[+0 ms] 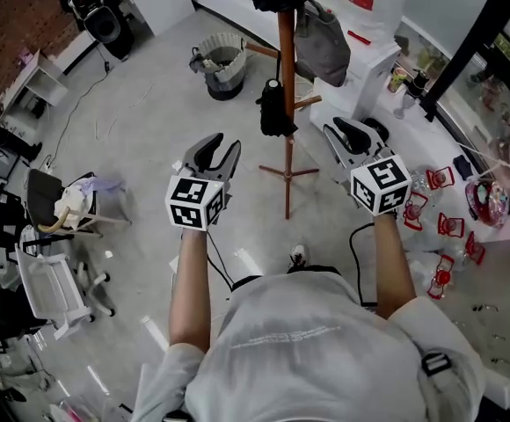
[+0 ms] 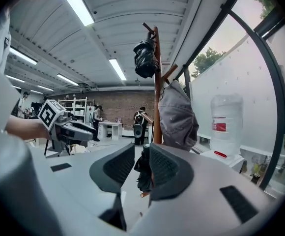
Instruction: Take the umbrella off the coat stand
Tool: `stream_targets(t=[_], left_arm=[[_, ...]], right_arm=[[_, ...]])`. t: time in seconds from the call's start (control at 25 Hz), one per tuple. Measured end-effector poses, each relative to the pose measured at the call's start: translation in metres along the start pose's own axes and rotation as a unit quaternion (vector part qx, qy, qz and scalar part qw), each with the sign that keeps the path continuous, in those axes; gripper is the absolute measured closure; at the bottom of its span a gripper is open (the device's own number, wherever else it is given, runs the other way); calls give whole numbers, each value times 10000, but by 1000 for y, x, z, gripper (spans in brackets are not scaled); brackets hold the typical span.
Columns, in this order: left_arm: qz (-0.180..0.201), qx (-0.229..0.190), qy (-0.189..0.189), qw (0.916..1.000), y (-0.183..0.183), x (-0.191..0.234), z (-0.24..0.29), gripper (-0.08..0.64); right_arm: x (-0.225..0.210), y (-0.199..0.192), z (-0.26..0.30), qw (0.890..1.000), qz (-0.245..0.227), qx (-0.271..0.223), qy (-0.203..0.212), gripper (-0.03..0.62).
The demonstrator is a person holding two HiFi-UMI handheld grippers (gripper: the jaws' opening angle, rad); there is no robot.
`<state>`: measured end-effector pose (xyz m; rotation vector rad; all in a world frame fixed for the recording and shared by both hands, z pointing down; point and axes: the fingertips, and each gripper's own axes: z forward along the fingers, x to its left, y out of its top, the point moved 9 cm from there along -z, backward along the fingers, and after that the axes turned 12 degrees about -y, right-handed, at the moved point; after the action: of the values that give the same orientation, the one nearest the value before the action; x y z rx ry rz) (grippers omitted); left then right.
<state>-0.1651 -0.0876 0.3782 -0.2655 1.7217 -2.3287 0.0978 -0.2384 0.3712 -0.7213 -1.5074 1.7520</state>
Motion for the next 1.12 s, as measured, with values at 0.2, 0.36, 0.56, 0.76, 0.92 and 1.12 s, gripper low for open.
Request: stream_targets(t=[0.2,0.36,0.56,0.76,0.92,1.12], left_arm=[[-42,89,-184,9998,0,19,28,380],[-43,180,-458,9988,0,39,52,367],[42,375,-1096,9933,-10,69,83,342],[211,683,-1920,9788,-16,92,125,278],[318,760,-2376,9679,-19,101,159,249],[387,911,-2896,9520,-32,104,192,214]], right_arm=[[-9,0,22,10000,69,70,-13,474],[-12,-1,40,9997,145,194,-37,470],[1,-9,55,9984,206,281,-442,448],[11,-13,58,9924,456,343,-1091,442],[16,-17,62,9870,459,458,-1469,437],[26,-24,63,9787,504,635,-1885,437]])
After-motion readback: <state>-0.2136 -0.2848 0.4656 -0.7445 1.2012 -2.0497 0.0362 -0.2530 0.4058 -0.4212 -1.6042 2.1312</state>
